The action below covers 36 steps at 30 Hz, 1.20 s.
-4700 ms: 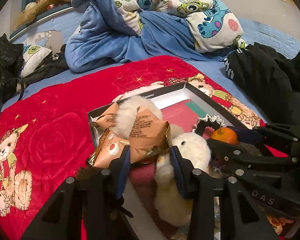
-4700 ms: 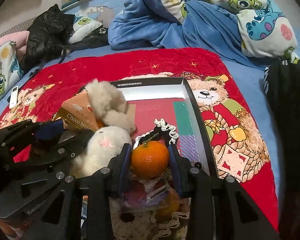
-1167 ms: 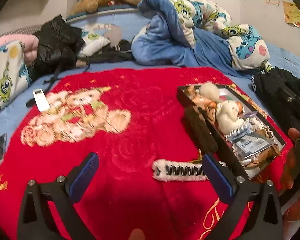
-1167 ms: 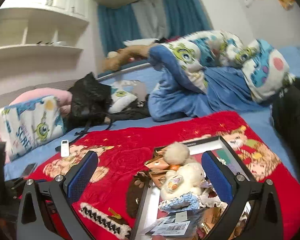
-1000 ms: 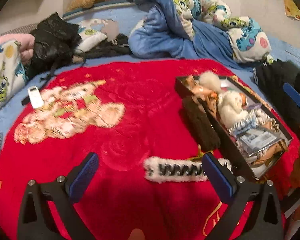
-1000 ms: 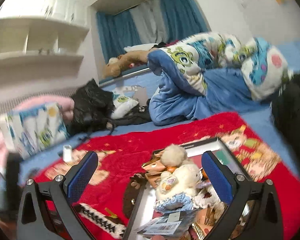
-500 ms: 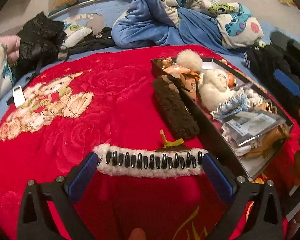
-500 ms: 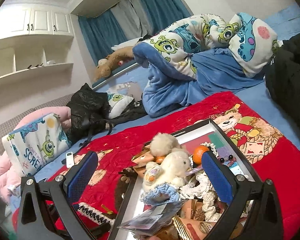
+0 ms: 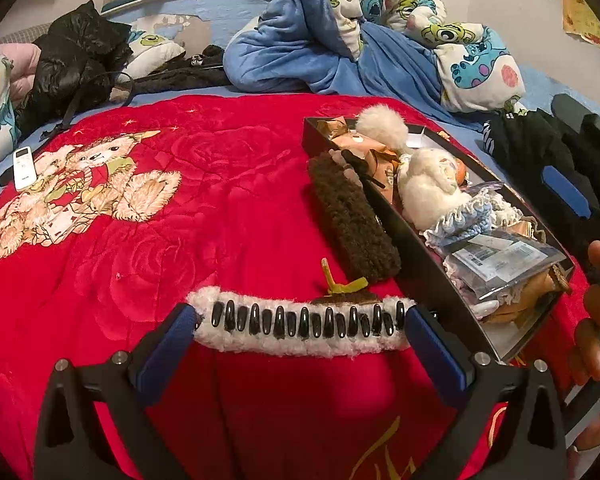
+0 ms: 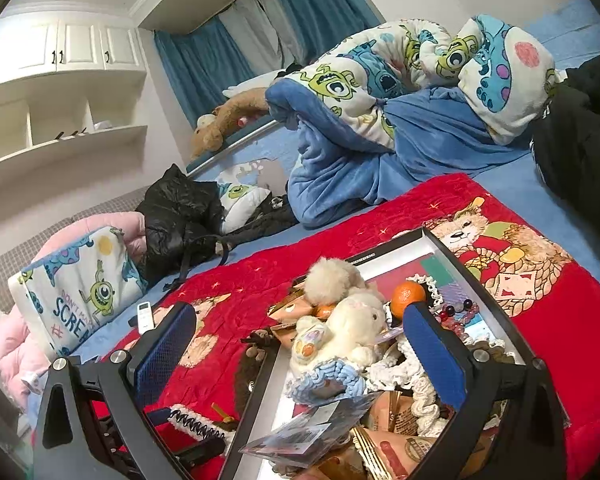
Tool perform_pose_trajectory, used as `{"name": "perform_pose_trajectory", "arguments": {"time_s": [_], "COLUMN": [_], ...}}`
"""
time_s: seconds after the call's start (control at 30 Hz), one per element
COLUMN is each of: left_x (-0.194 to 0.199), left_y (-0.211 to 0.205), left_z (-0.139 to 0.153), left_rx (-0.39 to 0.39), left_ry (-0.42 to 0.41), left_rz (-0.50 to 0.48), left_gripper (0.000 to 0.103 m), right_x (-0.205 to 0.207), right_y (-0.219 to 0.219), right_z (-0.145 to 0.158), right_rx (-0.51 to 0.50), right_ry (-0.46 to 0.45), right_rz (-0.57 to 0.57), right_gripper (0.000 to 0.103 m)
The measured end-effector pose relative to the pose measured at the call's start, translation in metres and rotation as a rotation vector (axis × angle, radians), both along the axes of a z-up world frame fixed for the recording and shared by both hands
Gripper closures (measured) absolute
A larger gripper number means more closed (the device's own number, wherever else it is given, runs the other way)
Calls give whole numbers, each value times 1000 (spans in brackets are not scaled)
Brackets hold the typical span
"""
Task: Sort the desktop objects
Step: 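Close the left gripper on the white fuzzy clip strip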
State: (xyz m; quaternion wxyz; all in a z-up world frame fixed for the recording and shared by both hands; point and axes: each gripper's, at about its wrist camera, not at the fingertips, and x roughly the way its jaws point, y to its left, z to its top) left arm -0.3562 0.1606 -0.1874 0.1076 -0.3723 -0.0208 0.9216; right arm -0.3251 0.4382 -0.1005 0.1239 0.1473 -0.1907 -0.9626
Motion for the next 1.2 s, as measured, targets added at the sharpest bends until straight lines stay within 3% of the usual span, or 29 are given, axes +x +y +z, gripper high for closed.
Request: {"name": "perform_pose_trajectory", "arguments": {"time_s": [0.23, 0.27, 0.3, 0.33, 0.4, 0.47, 0.6, 0.67, 0.7, 0.73, 0.77, 0.83, 0.87, 1.0, 1.2], "left_x": [4, 5, 8, 7, -1, -3, 4, 5, 5, 3, 2, 0, 0, 3, 9], "left_y": [0, -1, -7, -17, -32, -40, -24, -20, -19, -22, -24, -27, -24, -5, 12], "left_z": [1, 3, 6, 10, 8, 5, 7, 7, 8, 7, 6, 2, 0, 4, 10], "left_rx": [-7, -13, -68, -44, 44, 79, -3, -58, -87, -76, -25, 88, 87, -74, -216], "left_ry": [15, 21, 54, 57, -13, -22, 19, 38, 44, 34, 7, -70, -90, -17, 34], "left_rz": [-8, 1, 100, 140, 83, 68, 58, 86, 120, 124, 90, 39, 42, 61, 52], "left_gripper": [0, 37, 58, 76, 77, 77, 73, 43, 38, 25, 21, 20, 20, 15, 15], "right_x": [1, 1, 1, 1, 2, 2, -1, -1, -1, -1, -1, -1, -1, -1, -1], "right_y": [-1, 0, 0, 1, 3, 5, 6, 4, 4, 3, 3, 2, 2, 2, 5], "right_z": [0, 0, 0, 1, 1, 1, -2, -1, -2, -1, -1, -1, -1, -1, -1], "right_rx": [-4, -6, -9, -13, -24, -34, -38, -32, -31, -29, -28, -25, -25, -28, -52], "right_ry": [0, 0, 0, 2, 5, 4, -11, -10, -10, -10, -9, -9, -9, -6, -10], "right_rz": [5, 4, 3, 3, 1, 4, 7, 9, 12, 17, 18, 24, 25, 27, 38], "right_gripper": [0, 0, 0, 0, 0, 0, 0, 0, 0, 0, 0, 0, 0, 0, 0]}}
